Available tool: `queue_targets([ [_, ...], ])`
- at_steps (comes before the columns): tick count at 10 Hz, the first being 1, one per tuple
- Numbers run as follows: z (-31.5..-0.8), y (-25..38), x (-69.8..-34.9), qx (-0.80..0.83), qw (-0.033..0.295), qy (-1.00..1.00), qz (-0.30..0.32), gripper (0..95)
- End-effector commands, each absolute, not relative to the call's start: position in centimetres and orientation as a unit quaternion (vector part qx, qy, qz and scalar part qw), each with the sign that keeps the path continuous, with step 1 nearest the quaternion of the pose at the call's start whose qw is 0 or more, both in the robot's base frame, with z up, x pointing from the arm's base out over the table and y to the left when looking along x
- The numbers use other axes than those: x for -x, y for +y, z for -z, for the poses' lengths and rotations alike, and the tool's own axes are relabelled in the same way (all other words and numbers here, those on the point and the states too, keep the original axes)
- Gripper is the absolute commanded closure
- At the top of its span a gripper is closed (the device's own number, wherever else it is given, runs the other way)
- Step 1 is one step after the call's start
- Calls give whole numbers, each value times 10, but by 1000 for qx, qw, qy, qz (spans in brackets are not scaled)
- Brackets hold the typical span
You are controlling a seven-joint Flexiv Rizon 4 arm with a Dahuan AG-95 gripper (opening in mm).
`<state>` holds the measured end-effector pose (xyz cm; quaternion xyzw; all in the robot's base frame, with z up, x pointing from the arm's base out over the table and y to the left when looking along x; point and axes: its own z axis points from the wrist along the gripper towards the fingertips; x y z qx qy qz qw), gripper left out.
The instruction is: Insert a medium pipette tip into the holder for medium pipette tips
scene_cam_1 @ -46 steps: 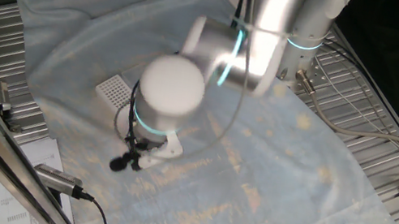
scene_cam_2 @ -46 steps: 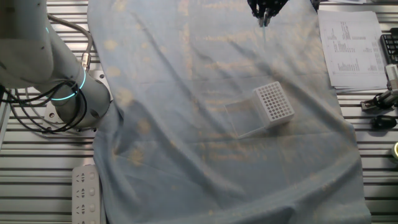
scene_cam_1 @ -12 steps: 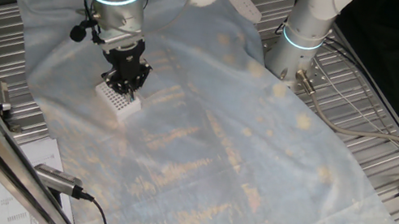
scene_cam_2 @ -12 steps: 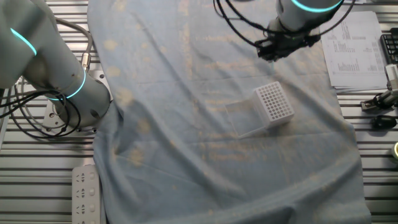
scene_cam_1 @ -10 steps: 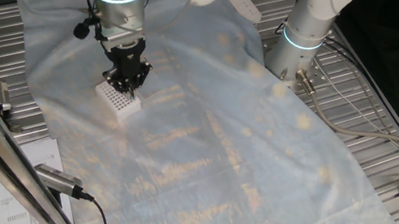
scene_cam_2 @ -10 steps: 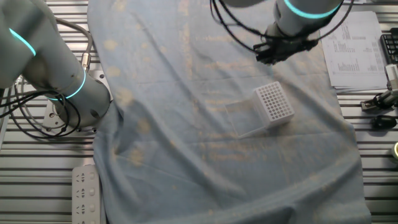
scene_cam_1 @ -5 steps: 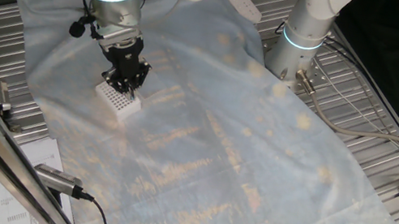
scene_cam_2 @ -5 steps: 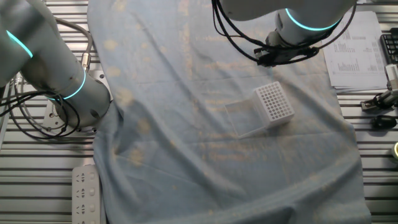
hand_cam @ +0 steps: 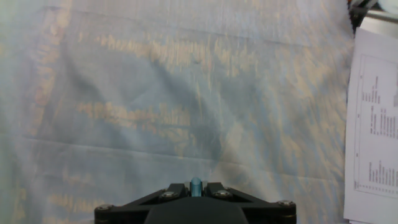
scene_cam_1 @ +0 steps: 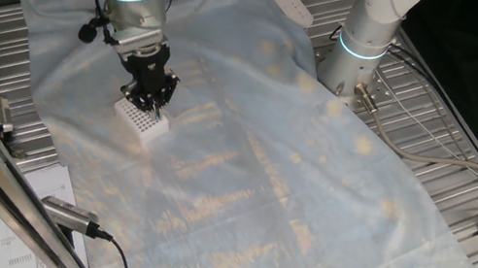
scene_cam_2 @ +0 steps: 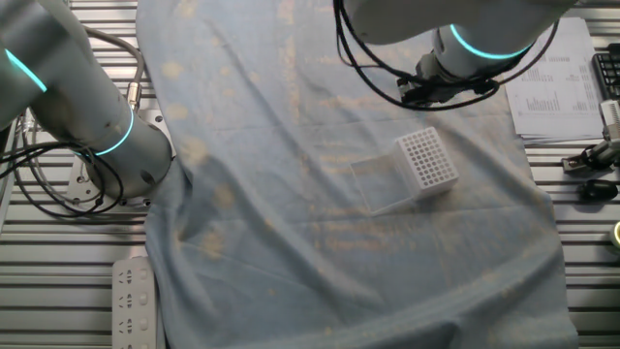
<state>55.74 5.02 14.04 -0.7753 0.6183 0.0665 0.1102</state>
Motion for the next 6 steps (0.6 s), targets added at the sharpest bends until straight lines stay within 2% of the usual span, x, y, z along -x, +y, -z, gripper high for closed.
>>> queue_targets([
  [1,-140,37,-558,784,122,605,-63,950],
  [6,-128,32,-565,780,153,603,-70,950],
])
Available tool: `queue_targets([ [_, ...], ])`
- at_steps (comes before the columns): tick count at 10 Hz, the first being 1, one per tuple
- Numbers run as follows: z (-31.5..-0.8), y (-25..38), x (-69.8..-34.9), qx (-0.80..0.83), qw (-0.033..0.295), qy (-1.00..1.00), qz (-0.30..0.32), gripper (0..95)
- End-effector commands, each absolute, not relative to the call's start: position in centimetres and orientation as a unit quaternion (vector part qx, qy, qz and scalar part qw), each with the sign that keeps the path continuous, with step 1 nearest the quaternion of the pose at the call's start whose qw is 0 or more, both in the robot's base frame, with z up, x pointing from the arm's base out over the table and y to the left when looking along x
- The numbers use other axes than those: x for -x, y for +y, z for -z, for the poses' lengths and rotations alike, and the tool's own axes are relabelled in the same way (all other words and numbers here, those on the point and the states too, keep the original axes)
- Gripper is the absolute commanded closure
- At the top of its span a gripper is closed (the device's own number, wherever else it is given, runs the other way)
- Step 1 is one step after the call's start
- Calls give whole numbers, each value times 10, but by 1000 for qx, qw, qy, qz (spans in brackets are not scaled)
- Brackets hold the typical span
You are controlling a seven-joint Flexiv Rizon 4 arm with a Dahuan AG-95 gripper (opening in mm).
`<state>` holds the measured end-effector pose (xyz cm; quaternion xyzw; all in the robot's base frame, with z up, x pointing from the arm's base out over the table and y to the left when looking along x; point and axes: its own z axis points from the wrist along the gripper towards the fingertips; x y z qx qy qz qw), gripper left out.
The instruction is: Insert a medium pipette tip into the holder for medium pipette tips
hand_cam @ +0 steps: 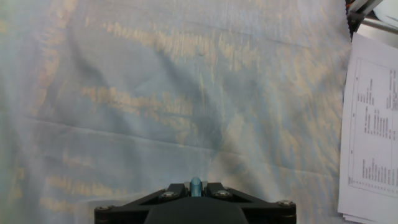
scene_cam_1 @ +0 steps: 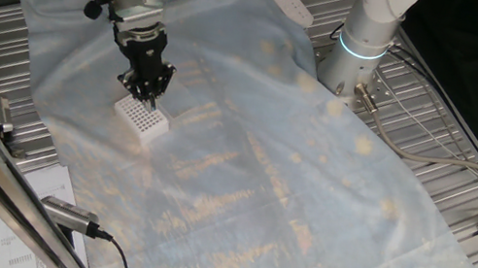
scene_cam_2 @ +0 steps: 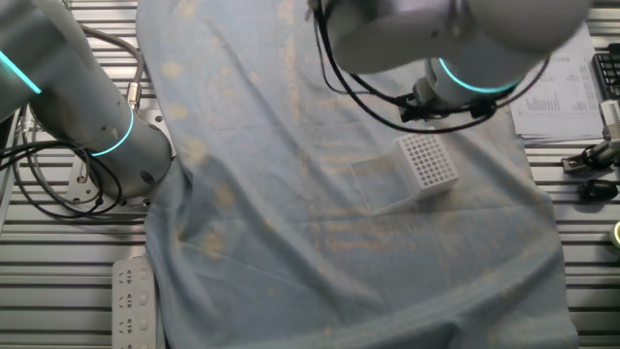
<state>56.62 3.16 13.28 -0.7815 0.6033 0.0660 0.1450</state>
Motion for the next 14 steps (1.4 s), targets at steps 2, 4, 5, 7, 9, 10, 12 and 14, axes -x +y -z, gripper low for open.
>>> queue_targets([
  [2,-118,30,-566,781,164,597,-82,950],
  [4,-116,32,-566,781,166,596,-85,950],
  [5,-116,32,-566,780,168,597,-86,950],
  [7,-115,34,-566,776,170,601,-90,950],
  [9,-115,34,-566,770,176,603,-108,950],
  [10,-114,33,-566,769,178,604,-111,950],
  [12,-114,33,-566,768,181,604,-117,950],
  [14,-114,33,-566,768,182,601,-128,950],
])
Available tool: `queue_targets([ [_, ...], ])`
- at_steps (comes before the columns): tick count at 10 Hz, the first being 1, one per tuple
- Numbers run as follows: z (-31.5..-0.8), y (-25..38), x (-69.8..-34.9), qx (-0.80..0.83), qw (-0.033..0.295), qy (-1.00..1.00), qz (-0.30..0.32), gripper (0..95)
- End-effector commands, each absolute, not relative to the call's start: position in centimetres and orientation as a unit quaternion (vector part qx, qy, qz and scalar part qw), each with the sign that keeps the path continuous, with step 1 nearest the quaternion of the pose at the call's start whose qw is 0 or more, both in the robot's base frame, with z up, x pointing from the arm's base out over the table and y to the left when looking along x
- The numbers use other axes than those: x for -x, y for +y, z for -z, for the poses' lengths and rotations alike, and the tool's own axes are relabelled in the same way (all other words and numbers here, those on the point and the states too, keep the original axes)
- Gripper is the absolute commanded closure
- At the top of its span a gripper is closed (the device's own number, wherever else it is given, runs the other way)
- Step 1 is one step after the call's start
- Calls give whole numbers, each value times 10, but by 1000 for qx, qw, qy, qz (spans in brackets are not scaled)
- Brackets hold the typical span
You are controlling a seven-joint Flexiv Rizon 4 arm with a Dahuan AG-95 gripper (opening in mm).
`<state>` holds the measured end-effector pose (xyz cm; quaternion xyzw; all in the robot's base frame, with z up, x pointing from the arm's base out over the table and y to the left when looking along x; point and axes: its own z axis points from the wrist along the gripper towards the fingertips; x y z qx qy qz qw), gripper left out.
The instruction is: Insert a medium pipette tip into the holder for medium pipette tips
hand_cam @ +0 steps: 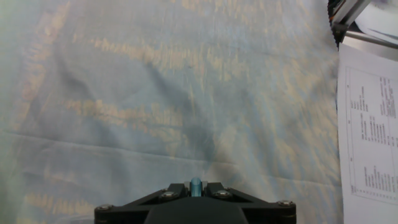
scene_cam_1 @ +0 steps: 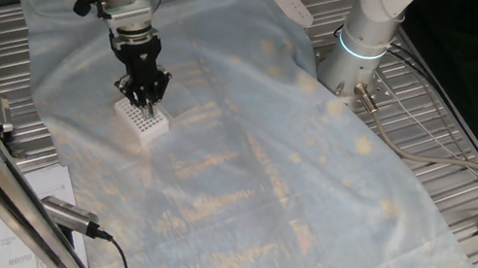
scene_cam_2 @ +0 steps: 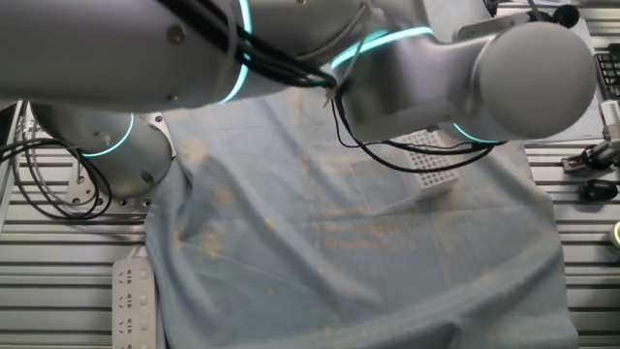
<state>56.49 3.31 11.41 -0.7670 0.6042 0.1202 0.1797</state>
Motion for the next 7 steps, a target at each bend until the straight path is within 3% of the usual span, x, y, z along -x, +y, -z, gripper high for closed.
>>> queue_targets([
  [1,-114,33,-566,768,184,599,-132,950],
  [7,-111,31,-563,759,191,606,-142,950],
])
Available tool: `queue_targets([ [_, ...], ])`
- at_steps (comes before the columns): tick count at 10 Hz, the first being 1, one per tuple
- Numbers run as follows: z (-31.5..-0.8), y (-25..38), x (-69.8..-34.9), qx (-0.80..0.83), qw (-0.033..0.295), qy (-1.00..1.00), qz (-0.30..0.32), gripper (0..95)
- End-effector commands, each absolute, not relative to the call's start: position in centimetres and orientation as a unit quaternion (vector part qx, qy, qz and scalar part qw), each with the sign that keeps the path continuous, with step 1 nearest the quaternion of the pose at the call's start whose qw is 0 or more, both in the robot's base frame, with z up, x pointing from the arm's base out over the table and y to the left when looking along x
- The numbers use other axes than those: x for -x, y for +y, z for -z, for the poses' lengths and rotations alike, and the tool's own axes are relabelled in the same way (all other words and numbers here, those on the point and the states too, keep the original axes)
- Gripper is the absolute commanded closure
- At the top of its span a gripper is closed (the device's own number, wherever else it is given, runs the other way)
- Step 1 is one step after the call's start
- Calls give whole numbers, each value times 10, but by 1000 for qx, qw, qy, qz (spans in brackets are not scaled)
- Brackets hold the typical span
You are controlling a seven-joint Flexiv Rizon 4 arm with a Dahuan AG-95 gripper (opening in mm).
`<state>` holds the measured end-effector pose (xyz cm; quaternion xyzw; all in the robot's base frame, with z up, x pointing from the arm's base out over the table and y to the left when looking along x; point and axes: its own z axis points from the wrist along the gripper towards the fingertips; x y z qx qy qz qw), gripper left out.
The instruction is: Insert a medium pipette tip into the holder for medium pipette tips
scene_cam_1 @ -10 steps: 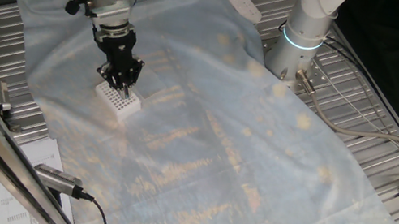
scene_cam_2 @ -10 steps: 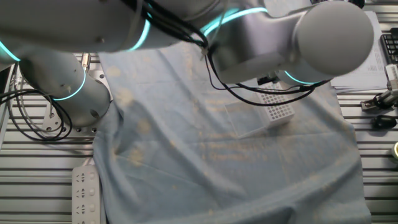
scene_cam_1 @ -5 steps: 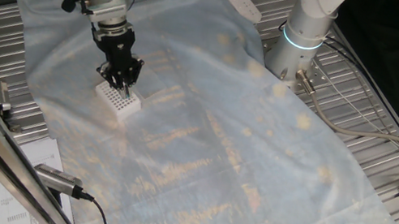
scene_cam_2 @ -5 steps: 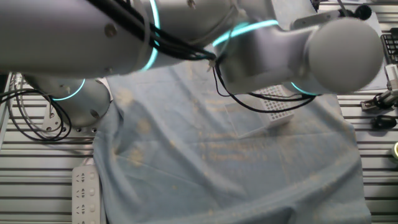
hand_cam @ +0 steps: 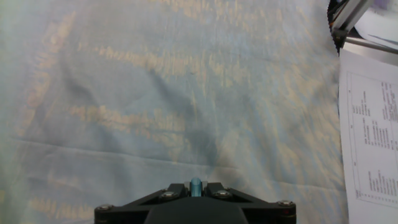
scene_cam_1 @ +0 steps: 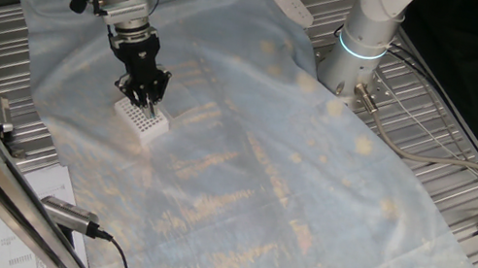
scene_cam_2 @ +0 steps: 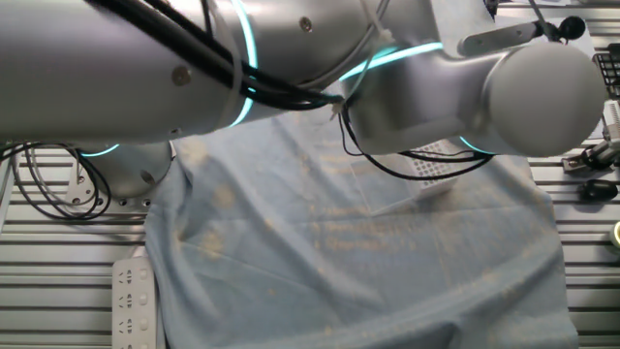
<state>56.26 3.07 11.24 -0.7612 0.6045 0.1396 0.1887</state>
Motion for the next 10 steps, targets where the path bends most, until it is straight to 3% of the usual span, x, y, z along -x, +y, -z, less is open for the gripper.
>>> queue_targets([
  [1,-110,30,-561,755,195,608,-148,950],
  [10,-109,29,-560,748,206,610,-160,950],
])
